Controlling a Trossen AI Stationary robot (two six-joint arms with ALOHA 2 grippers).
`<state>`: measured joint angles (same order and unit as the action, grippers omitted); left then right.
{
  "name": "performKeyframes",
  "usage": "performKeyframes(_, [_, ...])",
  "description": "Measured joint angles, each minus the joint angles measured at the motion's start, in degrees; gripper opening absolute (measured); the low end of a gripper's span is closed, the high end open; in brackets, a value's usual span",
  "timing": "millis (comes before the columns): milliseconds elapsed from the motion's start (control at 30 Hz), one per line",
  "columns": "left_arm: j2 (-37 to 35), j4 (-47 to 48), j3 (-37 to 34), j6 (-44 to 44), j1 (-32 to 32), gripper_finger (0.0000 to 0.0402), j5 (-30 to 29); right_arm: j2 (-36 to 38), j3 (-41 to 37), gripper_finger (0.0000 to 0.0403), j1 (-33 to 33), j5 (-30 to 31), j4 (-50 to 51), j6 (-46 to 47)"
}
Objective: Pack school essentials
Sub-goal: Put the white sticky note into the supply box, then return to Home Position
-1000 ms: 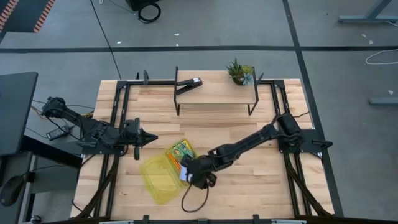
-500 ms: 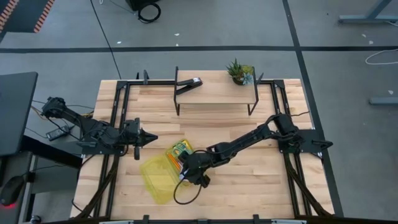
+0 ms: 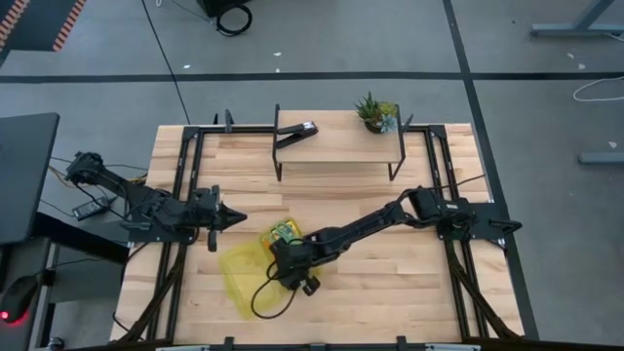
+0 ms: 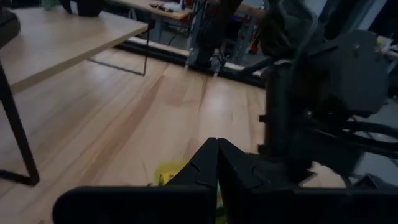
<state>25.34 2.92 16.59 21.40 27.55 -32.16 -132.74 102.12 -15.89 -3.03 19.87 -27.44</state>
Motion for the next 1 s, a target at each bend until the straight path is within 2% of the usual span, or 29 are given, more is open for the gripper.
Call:
performKeyframes(500, [0.15, 0.32, -0.01, 0.31, 0.72, 0.0014, 0.81, 0.56, 0.54, 0.0103, 0.81, 3.54, 2.45, 0.70])
performKeyframes(800, [0.02, 0.20, -0.01, -0.01, 0.92, 0.0019, 0.99, 6.50, 0.69, 0.0103, 1.66, 4.80, 4.69, 2.17])
performKeyframes(1000, [-1.14, 0.35, -0.01, -2.66, 0.93, 0.0008, 0.72, 10.64, 0.66, 0.0101, 2.73, 8.10, 8.50, 6.64])
